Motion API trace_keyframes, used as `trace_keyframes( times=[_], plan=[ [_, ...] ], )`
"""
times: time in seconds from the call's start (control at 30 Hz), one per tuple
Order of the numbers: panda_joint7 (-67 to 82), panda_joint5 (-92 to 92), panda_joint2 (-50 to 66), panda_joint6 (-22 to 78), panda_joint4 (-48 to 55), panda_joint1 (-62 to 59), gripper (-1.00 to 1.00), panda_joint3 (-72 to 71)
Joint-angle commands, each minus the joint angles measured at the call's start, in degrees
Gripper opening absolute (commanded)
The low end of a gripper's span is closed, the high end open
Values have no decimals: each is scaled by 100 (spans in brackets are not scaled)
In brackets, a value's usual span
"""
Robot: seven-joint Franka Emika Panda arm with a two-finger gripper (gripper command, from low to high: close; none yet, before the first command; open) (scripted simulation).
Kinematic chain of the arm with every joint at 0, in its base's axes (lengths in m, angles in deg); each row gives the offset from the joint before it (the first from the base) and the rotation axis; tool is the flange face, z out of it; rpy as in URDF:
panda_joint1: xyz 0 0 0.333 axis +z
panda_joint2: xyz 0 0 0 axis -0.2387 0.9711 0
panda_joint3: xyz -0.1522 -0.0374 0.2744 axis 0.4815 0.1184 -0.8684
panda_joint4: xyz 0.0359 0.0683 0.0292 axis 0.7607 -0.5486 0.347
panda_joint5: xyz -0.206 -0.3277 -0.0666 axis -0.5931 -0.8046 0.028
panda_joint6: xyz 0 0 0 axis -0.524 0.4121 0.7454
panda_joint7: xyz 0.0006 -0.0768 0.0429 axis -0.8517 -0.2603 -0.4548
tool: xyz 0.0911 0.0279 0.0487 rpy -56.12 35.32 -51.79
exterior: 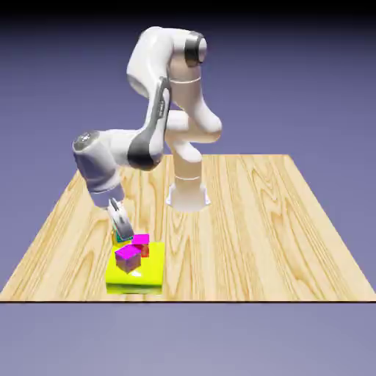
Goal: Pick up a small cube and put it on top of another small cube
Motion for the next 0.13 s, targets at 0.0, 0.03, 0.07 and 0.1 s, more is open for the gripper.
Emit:
trace_keyframes(
  times=[0.0, 0.03, 0.07, 0.1],
  plan=[
    [-10, -16, 0, 3, 0, 1, 100, 1],
    [-10, -16, 0, 3, 0, 1, 100, 1],
    [-54, -73, -150, 252, 101, -7, 100, 28],
    [-98, -130, -300, 501, 202, -14, 100, 56]
  ],
)
